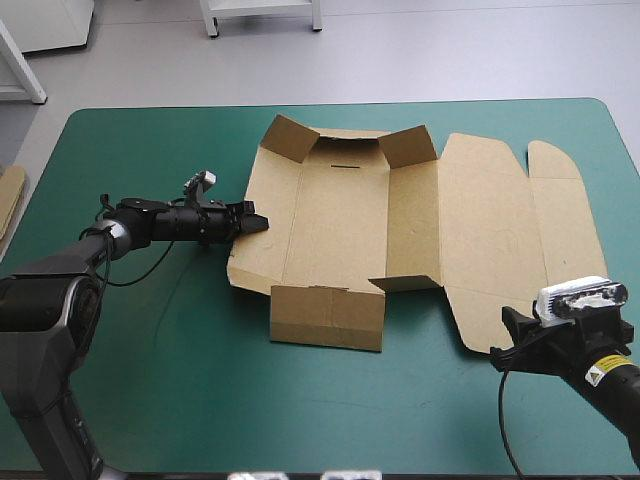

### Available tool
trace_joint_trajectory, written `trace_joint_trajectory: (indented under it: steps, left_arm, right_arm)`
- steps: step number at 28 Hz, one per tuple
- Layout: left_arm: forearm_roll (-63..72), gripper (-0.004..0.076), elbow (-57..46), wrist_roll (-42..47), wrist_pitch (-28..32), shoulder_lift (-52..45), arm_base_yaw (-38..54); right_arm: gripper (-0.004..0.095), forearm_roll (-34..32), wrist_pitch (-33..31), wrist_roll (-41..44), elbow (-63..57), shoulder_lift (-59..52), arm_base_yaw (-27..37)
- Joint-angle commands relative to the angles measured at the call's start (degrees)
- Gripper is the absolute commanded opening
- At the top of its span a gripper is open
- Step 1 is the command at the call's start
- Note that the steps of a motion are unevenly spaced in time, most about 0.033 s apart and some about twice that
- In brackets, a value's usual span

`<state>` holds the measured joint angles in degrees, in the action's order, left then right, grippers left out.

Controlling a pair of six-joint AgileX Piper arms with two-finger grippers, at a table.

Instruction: Fold the box

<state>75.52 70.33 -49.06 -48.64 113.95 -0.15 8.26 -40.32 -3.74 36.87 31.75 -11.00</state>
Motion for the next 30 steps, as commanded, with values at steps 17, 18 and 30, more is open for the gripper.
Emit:
trace_joint_trajectory:
  steps: [17,18,30]
  left_arm:
    - [-8.1,-0.0009,12.9,-5.2,-12.0,-1.9,-0.5]
    - [-11.4,-0.0009,15.5,-3.9,-12.2,-1.9,-0.6]
    - [-50.7,-0.0009,38.4,-7.2,-20.6,-1.9,-10.6]
  right_arm:
    - [0.0414,-0.3,3.6,0.4,2.1,0.5,-0.1]
    - [0.0414,-0.3,3.6,0.4,2.1,0.5,-0.1]
    - [0.0414,-0.3,4.0,0.4,3.0,0.5,-0.1]
